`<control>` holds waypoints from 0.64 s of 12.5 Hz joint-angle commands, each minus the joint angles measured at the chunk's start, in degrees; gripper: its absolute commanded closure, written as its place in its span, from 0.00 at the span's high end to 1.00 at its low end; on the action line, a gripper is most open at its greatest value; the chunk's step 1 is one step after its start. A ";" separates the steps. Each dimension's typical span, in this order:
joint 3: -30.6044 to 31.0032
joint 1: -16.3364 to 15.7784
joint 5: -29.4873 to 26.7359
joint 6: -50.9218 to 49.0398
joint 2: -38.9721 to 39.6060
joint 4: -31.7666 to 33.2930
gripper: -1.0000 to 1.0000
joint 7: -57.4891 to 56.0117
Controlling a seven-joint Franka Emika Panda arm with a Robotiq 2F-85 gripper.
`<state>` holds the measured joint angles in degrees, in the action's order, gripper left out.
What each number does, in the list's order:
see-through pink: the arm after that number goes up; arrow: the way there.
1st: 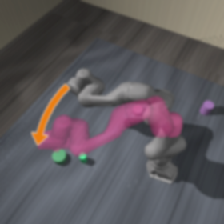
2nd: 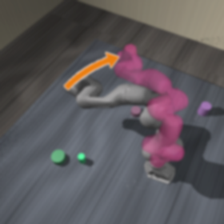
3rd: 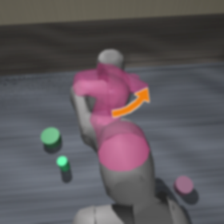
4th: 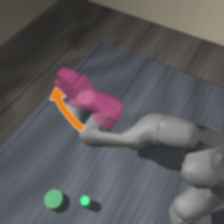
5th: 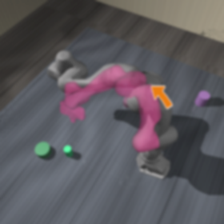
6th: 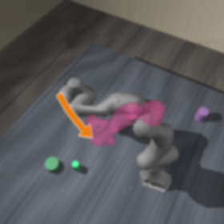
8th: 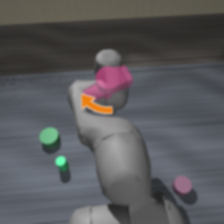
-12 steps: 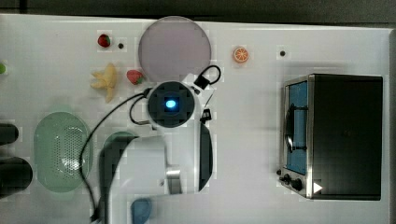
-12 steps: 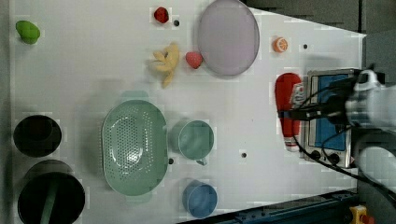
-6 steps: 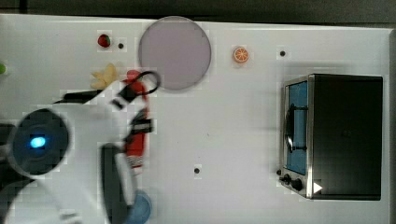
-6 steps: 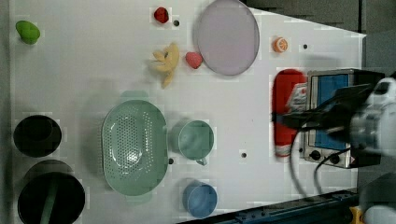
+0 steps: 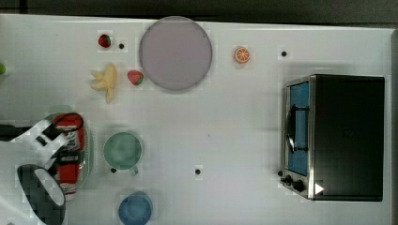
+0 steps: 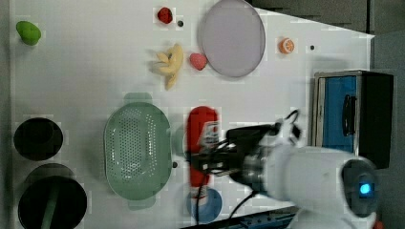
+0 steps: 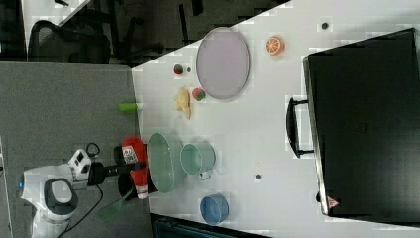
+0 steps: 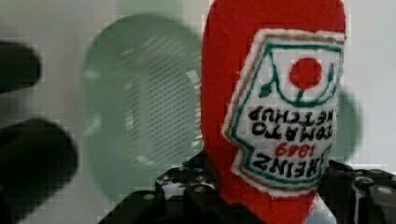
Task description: Pick Ketchup from the table and place it in strainer.
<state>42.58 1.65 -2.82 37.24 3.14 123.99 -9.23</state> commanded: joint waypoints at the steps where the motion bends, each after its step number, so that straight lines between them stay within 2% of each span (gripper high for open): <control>1: 0.88 0.95 -1.12 6.78 5.02 -0.67 0.61 13.09; 3: 1.84 0.16 -1.06 12.08 10.73 -0.64 0.61 14.05; 4: 1.83 -0.24 -0.91 14.91 13.43 -0.64 0.65 14.06; 7: 1.62 -0.78 2.61 21.21 20.22 -0.61 0.98 14.16; 8: 1.52 -0.78 3.79 21.69 21.51 -0.60 1.00 14.20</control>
<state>44.34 0.81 0.73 56.60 27.01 124.10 1.91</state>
